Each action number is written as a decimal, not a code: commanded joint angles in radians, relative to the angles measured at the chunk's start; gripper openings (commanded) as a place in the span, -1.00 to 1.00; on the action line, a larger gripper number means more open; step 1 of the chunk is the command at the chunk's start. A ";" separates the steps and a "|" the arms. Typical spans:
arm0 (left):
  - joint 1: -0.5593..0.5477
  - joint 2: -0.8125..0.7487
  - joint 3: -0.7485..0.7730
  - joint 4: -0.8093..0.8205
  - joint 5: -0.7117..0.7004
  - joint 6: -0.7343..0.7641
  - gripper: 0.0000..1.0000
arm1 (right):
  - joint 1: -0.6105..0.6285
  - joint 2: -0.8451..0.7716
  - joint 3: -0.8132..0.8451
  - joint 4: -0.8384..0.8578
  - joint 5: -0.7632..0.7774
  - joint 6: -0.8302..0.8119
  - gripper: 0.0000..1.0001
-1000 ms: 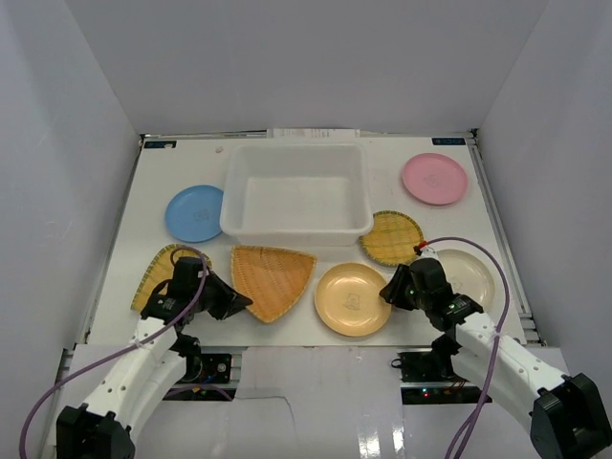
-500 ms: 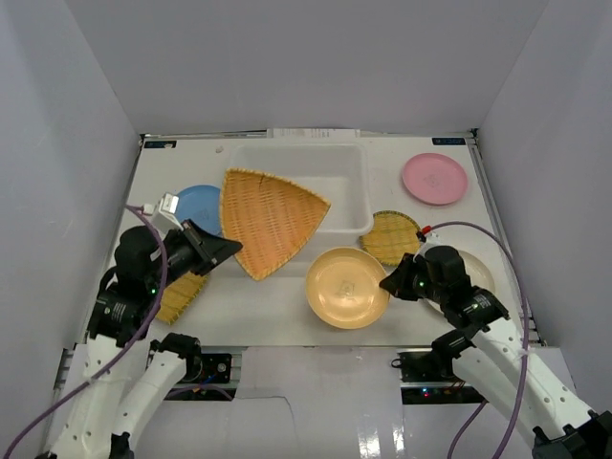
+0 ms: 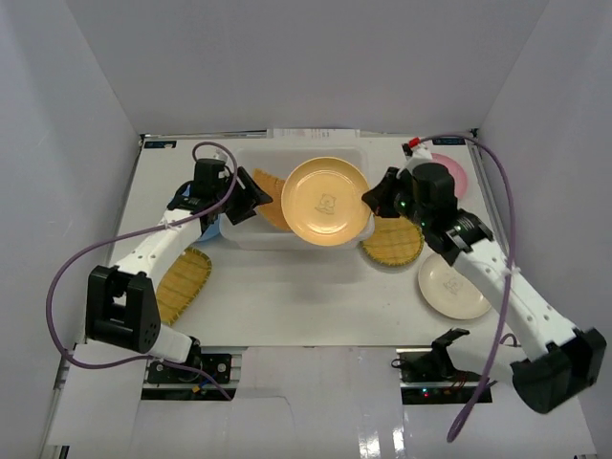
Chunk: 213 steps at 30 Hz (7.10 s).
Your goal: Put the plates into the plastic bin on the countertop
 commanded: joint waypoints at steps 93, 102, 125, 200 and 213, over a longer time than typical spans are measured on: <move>0.150 -0.586 -0.179 -0.274 0.099 0.255 0.33 | -0.381 0.373 0.068 0.340 -0.139 0.117 0.63; 0.026 -0.705 -0.221 -0.213 0.446 0.180 0.30 | -0.748 0.514 -0.085 0.325 0.137 0.153 0.70; -0.763 -0.116 -0.104 0.055 -0.151 0.080 0.52 | -0.707 0.684 0.111 0.311 0.133 0.096 -0.03; -0.952 -0.551 0.189 -0.012 -1.045 0.368 0.69 | 0.275 1.101 0.911 -0.003 0.226 -0.200 -0.85; -0.850 -0.535 0.100 0.022 -0.926 0.301 0.72 | 0.019 0.814 0.589 0.075 0.453 -0.166 -0.85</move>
